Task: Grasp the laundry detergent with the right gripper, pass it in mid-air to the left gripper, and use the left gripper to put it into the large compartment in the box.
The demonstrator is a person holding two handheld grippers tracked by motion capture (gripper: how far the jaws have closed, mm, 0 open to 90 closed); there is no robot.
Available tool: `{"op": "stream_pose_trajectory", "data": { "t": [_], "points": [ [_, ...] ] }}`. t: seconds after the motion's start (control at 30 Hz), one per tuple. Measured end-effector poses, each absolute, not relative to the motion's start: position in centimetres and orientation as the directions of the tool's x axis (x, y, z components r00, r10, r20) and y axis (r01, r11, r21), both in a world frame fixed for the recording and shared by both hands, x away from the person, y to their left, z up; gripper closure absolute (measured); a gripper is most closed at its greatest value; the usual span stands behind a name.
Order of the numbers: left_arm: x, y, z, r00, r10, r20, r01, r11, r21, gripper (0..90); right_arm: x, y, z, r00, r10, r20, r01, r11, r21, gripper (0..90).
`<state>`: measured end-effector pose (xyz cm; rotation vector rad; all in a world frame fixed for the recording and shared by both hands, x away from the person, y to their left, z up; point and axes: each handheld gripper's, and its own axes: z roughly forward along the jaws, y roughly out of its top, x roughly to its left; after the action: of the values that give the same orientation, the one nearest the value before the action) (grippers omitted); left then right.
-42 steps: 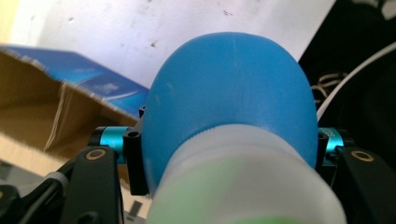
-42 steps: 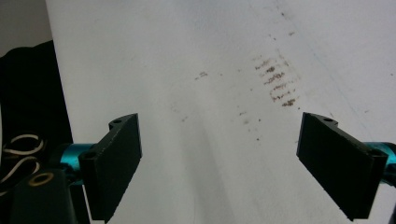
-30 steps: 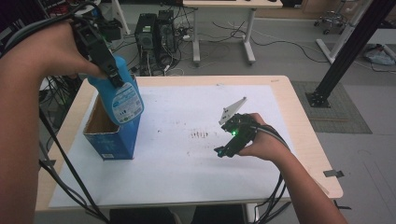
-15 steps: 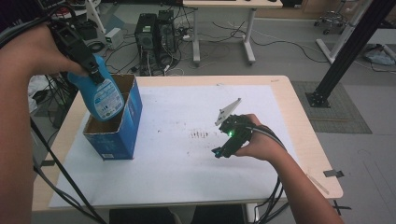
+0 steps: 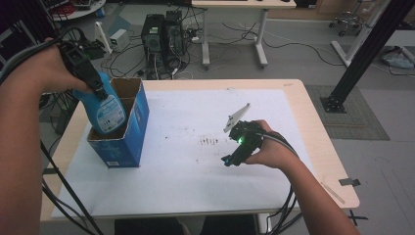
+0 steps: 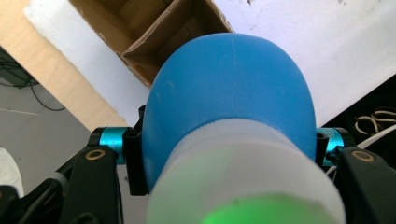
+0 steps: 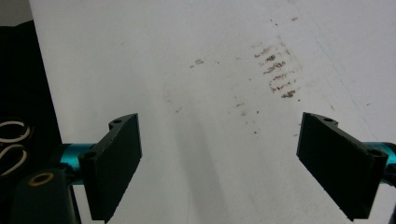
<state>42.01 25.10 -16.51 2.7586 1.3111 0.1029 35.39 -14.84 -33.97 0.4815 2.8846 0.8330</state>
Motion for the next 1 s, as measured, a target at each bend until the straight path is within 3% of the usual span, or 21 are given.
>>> {"op": "stream_pose_trajectory", "data": {
  "t": [1.0],
  "points": [
    [43.8,24.5,-29.1,0.700,0.714,0.016,0.713,-0.700,0.042,38.0,35.3,-14.8,-34.7,-0.948,0.318,-0.001,0.268,0.802,0.534,13.3]
  ]
}}
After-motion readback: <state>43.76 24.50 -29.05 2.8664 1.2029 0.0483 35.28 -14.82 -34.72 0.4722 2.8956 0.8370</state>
